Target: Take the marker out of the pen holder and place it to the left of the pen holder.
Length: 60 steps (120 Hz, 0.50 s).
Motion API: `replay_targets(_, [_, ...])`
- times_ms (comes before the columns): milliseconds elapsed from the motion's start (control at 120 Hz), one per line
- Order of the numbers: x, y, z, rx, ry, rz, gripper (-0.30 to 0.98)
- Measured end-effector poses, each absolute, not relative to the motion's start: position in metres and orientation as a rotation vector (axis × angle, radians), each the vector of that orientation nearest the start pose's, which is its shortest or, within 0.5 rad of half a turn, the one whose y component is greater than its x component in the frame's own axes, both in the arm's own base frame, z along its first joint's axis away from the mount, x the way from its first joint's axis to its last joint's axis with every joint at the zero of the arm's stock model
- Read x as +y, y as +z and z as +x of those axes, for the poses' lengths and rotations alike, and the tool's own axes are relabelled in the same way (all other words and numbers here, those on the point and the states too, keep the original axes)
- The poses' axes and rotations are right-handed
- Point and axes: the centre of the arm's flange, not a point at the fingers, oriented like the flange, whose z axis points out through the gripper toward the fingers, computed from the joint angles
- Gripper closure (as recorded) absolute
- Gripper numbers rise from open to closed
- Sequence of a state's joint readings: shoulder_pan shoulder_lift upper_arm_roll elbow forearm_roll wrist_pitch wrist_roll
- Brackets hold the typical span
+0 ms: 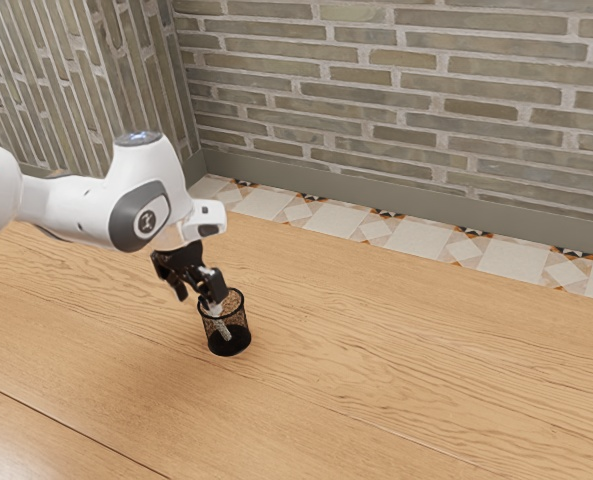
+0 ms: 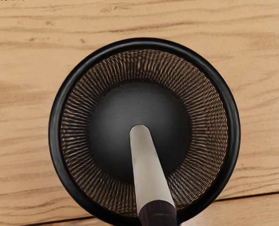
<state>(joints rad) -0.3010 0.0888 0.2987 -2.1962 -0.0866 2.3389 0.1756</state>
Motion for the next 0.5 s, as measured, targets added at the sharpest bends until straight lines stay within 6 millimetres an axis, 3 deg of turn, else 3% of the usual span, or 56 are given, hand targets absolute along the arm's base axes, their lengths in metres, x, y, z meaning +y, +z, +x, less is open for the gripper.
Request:
replay_targets(275, [-0.0047,0.3535,0.5507,0.214,-0.126,-3.161,0.58])
replay_targets(500, [-0.0042,0.3554,0.5516,0.221,-0.14,-3.153,0.72])
